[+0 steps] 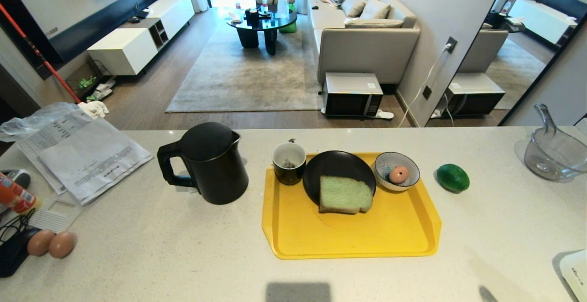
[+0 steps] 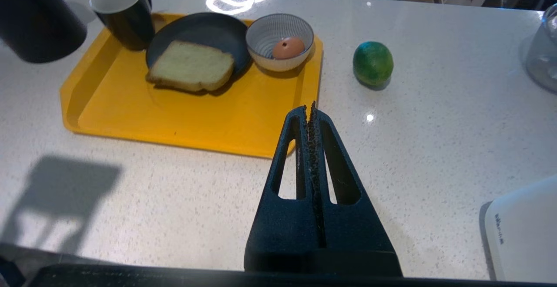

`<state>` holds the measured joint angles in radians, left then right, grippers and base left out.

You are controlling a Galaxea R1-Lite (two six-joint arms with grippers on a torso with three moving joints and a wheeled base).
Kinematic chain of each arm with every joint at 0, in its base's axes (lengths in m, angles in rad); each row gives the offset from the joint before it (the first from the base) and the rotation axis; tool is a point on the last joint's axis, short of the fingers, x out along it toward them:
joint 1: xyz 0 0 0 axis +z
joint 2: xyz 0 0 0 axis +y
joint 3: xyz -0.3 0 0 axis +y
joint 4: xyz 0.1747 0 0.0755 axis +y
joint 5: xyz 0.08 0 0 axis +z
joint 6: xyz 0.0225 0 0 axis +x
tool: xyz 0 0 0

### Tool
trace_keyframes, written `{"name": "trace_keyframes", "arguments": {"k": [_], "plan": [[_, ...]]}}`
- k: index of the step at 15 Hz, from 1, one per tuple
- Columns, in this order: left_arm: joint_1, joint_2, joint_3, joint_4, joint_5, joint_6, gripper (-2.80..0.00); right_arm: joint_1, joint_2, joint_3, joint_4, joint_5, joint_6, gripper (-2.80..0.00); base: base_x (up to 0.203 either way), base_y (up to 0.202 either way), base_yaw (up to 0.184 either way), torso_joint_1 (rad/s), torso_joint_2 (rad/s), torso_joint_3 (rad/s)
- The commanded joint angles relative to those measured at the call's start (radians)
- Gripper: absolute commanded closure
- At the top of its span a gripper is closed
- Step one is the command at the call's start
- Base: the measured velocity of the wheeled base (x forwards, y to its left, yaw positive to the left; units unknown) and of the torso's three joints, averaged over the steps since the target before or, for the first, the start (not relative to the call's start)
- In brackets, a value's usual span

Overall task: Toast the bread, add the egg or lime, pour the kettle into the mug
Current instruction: Put the fruit on a plate

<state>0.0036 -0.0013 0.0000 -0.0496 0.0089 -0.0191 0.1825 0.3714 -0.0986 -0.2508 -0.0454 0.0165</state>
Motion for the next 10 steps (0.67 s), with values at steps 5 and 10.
{"name": "trace_keyframes", "arguments": {"k": [5,10], "plan": [[0.000,-0.002,0.015,-0.001,0.000,-0.001,0.00,-0.133,-0.124,0.100,0.055,0.056,0.004,0.00,0.000,0.000,0.000,0.000,0.00,0.000],[0.001,-0.002,0.015,-0.001,0.000,-0.001,0.00,-0.174,-0.316,0.100,0.170,0.081,-0.041,0.00,0.000,0.000,0.000,0.000,0.00,0.000]]}}
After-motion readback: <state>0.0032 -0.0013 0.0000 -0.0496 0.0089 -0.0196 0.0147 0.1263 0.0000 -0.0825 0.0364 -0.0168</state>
